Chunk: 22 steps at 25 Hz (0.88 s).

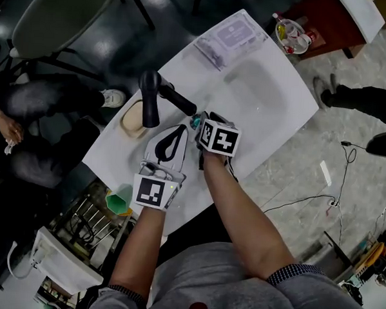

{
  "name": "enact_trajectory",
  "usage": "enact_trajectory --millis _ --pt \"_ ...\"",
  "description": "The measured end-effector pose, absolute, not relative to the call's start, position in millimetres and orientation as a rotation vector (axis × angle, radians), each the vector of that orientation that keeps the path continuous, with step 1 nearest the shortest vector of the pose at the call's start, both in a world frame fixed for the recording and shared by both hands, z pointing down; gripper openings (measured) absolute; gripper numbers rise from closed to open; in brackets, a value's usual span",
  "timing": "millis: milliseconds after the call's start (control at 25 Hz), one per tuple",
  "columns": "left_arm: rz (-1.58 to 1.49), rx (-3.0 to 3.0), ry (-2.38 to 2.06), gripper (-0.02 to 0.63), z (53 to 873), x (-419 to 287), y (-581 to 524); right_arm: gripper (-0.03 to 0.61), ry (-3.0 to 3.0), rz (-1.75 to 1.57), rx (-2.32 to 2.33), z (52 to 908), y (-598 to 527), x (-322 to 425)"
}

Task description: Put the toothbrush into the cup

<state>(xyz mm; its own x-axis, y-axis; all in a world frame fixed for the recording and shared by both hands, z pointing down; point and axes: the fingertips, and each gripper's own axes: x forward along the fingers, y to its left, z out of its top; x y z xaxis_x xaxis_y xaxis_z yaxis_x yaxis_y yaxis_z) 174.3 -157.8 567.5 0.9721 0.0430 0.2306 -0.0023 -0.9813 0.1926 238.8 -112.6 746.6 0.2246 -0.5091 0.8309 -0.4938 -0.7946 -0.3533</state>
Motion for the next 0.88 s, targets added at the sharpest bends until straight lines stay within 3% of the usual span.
enact_trajectory --millis 560,720,880 --pt "0.367 2.890 0.011 0.008 579.5 181.3 -165.5 0.110 0.910 -1.817 -2.434 772.4 -113.0 242.3" --pt "0.363 2.887 0.012 0.008 579.3 184.5 -165.7 0.058 0.858 -1.845 -2.454 774.8 -109.4 245.5" --pt "0.359 2.885 0.005 0.008 576.6 184.8 -165.7 0.046 0.831 -1.836 -2.425 774.1 -107.1 246.5"
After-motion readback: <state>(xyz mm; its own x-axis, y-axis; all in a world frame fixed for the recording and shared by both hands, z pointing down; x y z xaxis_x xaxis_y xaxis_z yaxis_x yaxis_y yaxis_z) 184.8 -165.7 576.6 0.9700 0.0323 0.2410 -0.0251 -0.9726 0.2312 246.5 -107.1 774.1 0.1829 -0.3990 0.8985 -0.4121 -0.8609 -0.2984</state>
